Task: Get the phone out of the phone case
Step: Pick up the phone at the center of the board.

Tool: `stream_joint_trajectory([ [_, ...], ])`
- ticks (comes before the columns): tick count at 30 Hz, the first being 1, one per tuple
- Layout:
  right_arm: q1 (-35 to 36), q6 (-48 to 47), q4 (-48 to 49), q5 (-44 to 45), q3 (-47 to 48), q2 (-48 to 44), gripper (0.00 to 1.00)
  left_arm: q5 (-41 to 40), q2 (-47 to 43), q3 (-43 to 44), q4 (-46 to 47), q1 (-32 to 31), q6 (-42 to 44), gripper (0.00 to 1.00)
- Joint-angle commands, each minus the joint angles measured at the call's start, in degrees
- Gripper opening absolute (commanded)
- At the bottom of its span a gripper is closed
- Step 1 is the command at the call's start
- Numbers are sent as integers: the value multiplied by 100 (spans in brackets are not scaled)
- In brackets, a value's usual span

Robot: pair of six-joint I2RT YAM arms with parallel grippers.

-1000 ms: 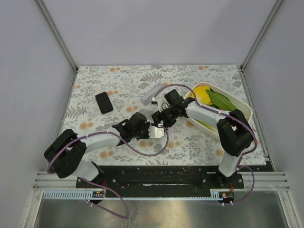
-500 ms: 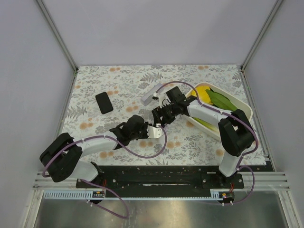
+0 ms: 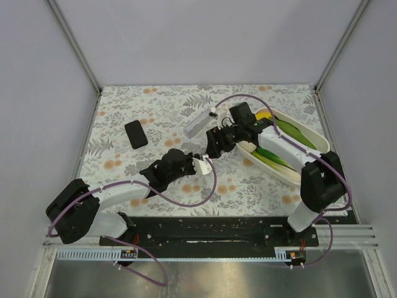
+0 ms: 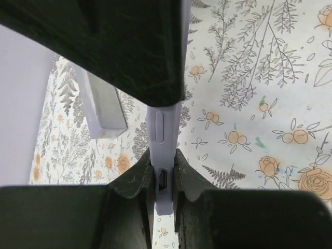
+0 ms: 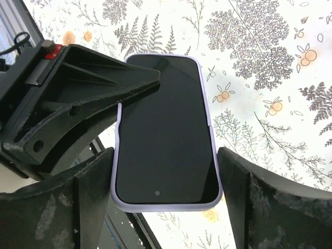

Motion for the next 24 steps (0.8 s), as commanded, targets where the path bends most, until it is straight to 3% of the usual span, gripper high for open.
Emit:
stream_joint_trajectory([
  [1, -490, 381, -767, 393, 388, -460, 86, -1308, -240, -199, -159, 156, -30, 0],
  [4, -508, 337, -907, 279, 485, -531, 90, -1378, -197, -225, -62, 174, 49, 0],
  [5, -517, 328, -934, 235, 485, -557, 98, -1378, -162, -234, -53, 156, 58, 0],
  [6, -517, 328, -952, 218, 494, -601, 99, -1404, -135, -243, -36, 156, 67, 0],
  [13, -613, 600, -1031, 551, 590, -733, 100, -1694, -196, -340, 351, 148, 85, 0],
  [19, -640, 1171, -1233, 447, 1056, -391, 98, -2545, -302, -243, 737, -177, 348, 0],
  [24, -683, 1952, -787, -291, 1128, -92, 96, -3582, -110, -444, 2288, -774, 1522, 0],
])
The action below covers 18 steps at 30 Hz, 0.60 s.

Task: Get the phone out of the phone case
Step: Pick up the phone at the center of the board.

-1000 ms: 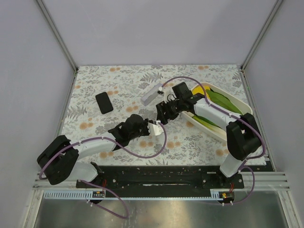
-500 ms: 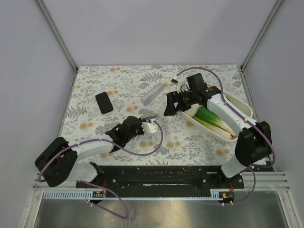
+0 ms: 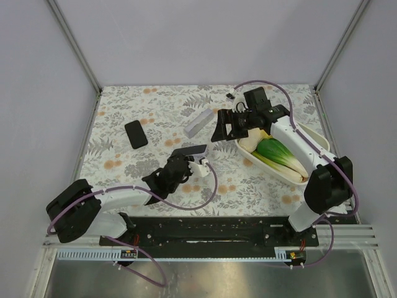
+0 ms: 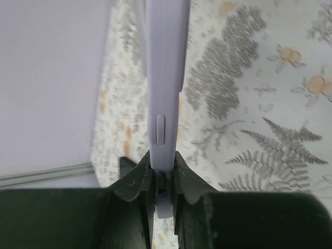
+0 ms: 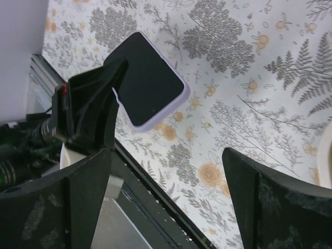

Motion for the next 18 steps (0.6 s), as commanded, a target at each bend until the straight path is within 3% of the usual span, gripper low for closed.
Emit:
stream_joint_trajectory([
  [1, -74, 998, 626, -785, 32, 208, 95, -1319, 72, -58, 2540, -493, 1367, 0],
  [8, -170, 1633, 1164, -999, -205, 103, 93, -1936, 1092, -111, 4873, -854, 2776, 0],
  [18, -399, 1545, 1323, -752, -759, -152, 92, -2041, 1207, 47, 4673, -969, 2531, 0],
])
